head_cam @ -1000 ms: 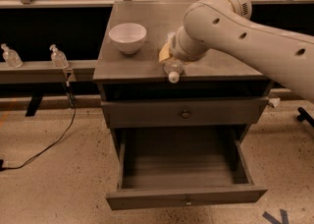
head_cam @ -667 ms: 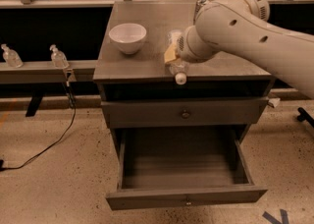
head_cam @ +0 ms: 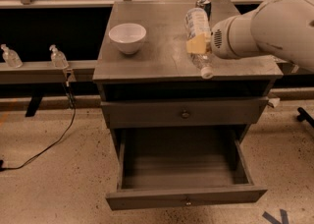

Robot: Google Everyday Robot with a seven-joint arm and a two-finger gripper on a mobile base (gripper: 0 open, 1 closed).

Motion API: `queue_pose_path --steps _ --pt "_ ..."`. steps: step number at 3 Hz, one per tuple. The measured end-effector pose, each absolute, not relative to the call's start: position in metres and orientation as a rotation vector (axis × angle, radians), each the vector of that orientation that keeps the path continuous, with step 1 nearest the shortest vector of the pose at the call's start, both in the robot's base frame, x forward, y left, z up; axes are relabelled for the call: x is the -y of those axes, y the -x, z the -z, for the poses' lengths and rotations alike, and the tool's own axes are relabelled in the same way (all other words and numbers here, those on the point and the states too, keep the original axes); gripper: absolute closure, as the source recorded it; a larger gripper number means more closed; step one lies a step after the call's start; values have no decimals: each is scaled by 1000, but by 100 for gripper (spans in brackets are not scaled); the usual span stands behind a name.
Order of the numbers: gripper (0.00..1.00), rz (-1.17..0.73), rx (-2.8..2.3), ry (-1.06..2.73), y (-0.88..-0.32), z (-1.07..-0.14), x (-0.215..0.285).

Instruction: Place blue plastic bottle into middle drawer

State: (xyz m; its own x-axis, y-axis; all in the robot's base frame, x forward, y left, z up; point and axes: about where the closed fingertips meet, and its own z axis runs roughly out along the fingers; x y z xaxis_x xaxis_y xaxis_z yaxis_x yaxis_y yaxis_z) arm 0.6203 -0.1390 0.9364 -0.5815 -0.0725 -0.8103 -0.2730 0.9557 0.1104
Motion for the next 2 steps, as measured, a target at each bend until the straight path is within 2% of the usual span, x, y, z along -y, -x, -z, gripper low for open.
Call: queue_pose_path --steps 2 --pt "100 -310 -2188 287 -616 -933 137"
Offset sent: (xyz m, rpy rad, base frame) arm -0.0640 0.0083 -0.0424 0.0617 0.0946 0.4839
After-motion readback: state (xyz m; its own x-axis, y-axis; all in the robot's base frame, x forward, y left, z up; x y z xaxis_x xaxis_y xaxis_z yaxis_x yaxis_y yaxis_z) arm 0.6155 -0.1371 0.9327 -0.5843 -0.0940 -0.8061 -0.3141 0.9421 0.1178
